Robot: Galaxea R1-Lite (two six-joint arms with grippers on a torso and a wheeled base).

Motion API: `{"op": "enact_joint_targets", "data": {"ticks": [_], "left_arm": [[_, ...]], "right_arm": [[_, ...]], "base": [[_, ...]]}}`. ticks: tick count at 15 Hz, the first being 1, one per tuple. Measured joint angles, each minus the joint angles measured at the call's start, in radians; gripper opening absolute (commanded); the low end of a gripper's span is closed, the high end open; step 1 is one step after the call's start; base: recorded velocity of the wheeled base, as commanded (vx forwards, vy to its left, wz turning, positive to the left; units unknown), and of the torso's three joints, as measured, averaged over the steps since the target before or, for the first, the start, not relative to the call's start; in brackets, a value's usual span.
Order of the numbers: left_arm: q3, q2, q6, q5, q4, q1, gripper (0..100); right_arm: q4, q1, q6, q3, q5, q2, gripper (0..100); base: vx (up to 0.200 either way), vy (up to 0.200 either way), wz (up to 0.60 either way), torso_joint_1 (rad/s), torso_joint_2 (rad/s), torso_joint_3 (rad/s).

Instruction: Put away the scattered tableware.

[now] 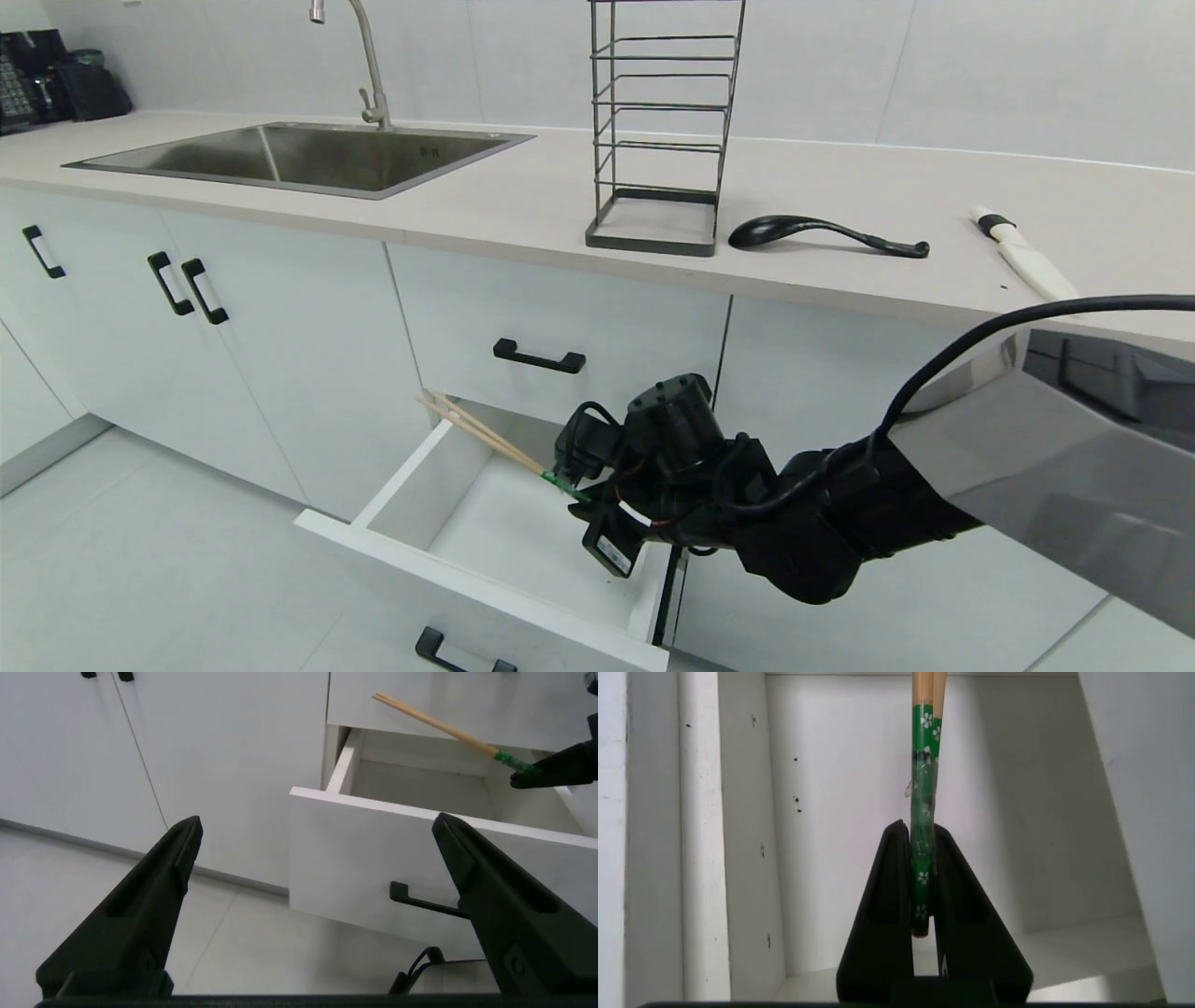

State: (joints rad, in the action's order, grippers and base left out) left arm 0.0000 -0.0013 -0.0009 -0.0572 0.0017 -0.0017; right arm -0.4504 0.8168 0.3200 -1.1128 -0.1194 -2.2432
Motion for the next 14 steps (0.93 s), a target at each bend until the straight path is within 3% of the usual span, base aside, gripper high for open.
{"op": "enact_joint_targets", "data": {"ticks": [14], "left_arm": [[0.0,0.0,0.0,0.0,0.0,0.0,100]], "right_arm": [[0.0,-0.014,0.037,-0.095,0.049,-0.135,0]], "base": [[0.0,0.0,0.0,0.0,0.0,0.0]]}}
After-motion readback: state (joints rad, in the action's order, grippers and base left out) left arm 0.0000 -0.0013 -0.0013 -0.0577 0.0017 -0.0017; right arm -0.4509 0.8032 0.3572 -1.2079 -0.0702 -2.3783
